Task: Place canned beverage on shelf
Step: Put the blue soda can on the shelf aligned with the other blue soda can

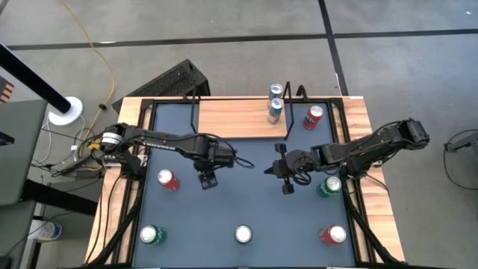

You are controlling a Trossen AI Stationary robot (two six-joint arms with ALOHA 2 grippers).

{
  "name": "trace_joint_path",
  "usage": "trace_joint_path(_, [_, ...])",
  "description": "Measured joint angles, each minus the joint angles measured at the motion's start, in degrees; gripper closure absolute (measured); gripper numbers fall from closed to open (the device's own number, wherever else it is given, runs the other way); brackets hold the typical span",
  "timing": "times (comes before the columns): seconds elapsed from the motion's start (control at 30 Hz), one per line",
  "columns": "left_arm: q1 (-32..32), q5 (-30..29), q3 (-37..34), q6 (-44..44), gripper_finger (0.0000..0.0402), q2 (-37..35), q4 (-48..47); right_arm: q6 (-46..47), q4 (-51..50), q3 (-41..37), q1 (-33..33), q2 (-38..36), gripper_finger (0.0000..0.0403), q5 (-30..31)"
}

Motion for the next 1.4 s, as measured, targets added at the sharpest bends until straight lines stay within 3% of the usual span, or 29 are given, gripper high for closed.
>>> trace_joint_path(0.17, [-1.0,-0.3,0.3,13.5,0.017,0.0,-2.6,0.0,0.0,0.0,0.0,0.0,0.0403,0.0])
trace_joint_path(0.47, [-4.6,-2.3,0.2,22.0,0.017,0.0,-0.7,-0.2,0.0,0.0,0.0,0.0,0.0403,0.0])
trace_joint_path(0.77, [-8.3,-2.2,0.2,18.7,0.0158,0.0,1.9,-0.9,-1.8,0.0,0.1,-0.6,0.0403,0.0])
trace_joint_path(1.2, [-8.3,-2.5,0.2,16.6,0.0136,0.0,4.4,4.6,-19.4,0.1,4.3,-19.7,0.0403,0.1])
trace_joint_path(1.4, [-8.2,-1.4,0.2,12.6,0.0135,0.0,4.5,5.0,-21.8,0.1,6.9,-23.8,0.0403,0.1])
